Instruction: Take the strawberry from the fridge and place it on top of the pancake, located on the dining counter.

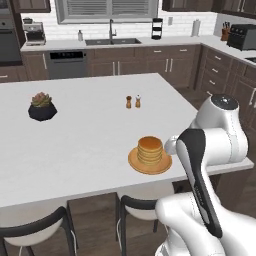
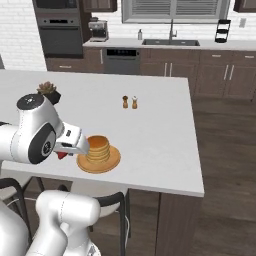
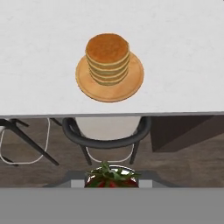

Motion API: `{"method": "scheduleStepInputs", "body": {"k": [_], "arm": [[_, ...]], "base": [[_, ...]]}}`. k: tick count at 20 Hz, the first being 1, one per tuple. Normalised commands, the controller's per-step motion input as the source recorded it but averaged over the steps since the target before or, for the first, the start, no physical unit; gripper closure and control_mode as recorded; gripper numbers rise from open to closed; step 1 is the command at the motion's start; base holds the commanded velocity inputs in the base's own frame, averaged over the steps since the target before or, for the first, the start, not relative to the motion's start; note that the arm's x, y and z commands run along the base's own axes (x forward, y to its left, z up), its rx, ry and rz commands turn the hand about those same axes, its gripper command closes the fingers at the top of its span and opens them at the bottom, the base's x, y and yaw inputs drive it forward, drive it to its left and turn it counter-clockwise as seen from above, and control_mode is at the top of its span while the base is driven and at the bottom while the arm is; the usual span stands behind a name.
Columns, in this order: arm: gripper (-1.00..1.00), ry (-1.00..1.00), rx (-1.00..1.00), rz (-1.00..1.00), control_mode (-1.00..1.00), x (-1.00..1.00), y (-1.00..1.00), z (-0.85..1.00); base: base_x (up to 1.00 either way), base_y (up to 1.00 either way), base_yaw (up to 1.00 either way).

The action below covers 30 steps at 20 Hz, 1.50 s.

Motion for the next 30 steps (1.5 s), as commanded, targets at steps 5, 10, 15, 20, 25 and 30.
{"method": "scheduleStepInputs", "body": {"k": [5,10,15,20,25,30], "arm": [[1.00,0.05,-0.01,0.05,-1.00,0.73,0.12,0.06],[1.00,0.19,-0.03,0.08,-1.00,1.00,0.24,0.05],[1.00,0.16,-0.02,0.01,-1.00,1.00,0.04,-0.06],[1.00,0.00,-0.07,0.00,-1.00,1.00,-0.08,-0.48],[1.00,0.18,0.00,0.00,-1.00,1.00,-0.20,-0.33],[1.00,-0.03,0.10,0.01,-1.00,0.42,-0.06,-0.20]], "base": [[0.11,0.01,0.00],[0.00,0.00,0.00],[0.00,0.00,0.00],[0.00,0.00,0.00],[0.00,0.00,0.00],[0.00,0.00,0.00]]}}
